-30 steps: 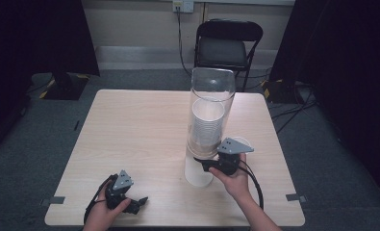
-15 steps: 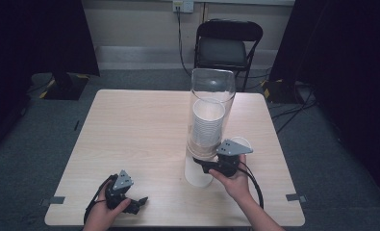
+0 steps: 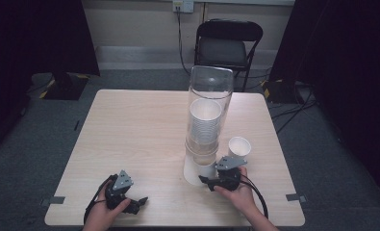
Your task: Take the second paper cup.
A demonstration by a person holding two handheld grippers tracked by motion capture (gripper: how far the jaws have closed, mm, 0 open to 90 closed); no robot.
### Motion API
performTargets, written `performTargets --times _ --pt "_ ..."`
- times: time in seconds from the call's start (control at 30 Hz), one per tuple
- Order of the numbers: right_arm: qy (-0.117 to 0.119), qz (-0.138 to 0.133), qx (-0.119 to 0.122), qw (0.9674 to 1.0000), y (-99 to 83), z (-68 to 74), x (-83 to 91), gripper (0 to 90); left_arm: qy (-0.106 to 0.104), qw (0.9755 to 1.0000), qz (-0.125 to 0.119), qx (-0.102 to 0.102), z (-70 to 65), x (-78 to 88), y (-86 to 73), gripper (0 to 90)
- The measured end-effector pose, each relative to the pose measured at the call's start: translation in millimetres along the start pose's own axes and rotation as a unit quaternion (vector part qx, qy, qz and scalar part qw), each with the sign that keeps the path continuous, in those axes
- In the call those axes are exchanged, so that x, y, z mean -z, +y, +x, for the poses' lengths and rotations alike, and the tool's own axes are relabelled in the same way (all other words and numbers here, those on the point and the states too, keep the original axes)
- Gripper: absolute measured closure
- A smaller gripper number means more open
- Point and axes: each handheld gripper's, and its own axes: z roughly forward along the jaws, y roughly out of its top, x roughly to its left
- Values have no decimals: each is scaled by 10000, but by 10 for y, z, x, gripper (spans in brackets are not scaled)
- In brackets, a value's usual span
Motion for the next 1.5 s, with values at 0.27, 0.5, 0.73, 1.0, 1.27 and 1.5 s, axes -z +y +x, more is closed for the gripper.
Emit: performTargets --times 0.27,0.5,0.73,1.0,1.27,1.5 --pt "-67 59 -16 10000 -116 -58 131 358 1 10000 5 0 0 1 0 0" --pt "-194 212 -222 9993 -284 -212 287 355 2 10000 4 -1 0 1 0 0" --pt "-315 348 -255 9986 -347 -280 345 350 1 10000 8 -2 0 1 1 0" --pt "-315 483 -265 9980 -375 -296 307 347 3 10000 6 -3 0 1 0 0" --pt "-382 482 -268 9977 -376 -309 307 340 1 10000 2 -1 0 0 0 0" --pt "-433 500 -315 9973 -379 -313 307 298 2 10000 15 -4 0 2 1 0"
